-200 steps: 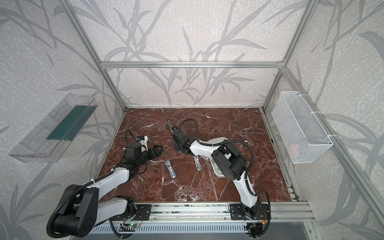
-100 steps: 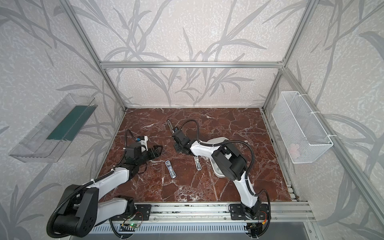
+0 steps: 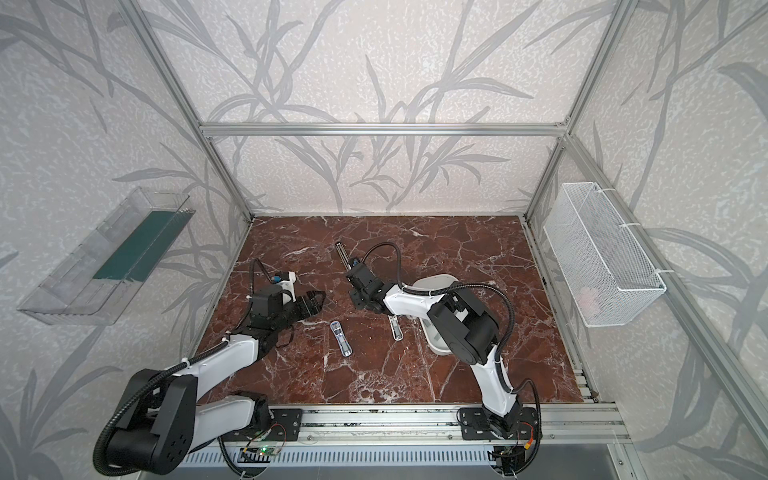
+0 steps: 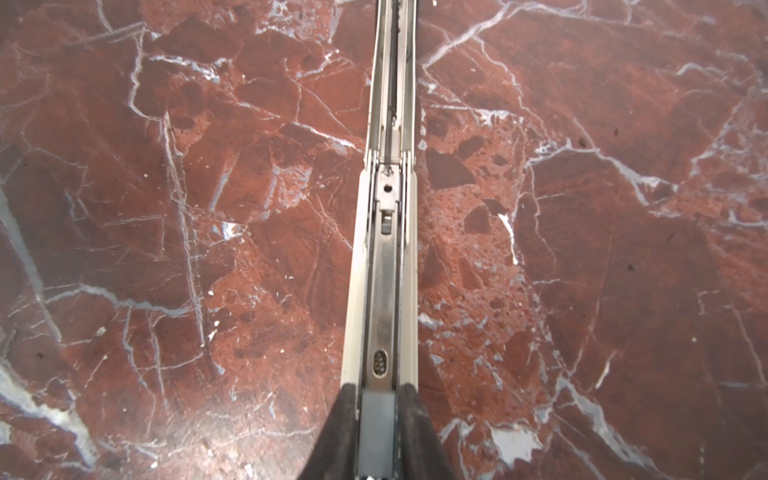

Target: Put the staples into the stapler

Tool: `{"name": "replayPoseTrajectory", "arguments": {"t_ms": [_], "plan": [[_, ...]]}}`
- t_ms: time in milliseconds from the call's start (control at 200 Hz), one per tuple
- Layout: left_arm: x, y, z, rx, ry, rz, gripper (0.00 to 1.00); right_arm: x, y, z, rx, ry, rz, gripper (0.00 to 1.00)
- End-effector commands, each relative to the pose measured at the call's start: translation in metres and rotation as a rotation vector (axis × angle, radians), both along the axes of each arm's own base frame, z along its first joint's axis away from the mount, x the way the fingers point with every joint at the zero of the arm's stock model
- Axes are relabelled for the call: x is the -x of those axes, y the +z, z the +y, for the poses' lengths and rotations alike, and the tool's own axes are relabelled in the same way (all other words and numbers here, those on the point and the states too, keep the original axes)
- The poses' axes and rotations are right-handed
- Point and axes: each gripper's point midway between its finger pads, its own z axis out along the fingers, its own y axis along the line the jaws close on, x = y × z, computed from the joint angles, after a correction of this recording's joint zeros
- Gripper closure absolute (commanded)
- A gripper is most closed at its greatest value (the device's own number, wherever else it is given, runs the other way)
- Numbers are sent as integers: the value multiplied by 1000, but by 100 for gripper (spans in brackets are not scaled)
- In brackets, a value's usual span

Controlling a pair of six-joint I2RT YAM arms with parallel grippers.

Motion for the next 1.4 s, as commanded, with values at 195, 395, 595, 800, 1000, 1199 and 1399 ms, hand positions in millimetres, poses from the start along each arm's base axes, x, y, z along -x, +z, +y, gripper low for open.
{"name": "replayPoseTrajectory", "arguments": {"t_ms": [195,395,595,800,1000,1199,1399], "plan": [[-2,8,0,-3,5,-33,18,5,18,-8,7,-9,-16,72],[-2,8,0,-4,7,-31,17,-3,33,-1,-13,-14,-55,71],[-3,7,1,-8,9,-29,17,-12,32,5,0,-18,-74,66],[-7,5,10,-22,68,-27,19,-12,20,9,37,7,-39,54],[-8,7,45,-104,264,54,19,-7,12,2,78,11,-49,48],[-1,29,25,-5,188,43,19,0,0,4,84,49,-39,50],[12,34,44,-67,259,39,16,1,-14,5,95,55,-18,54]]}}
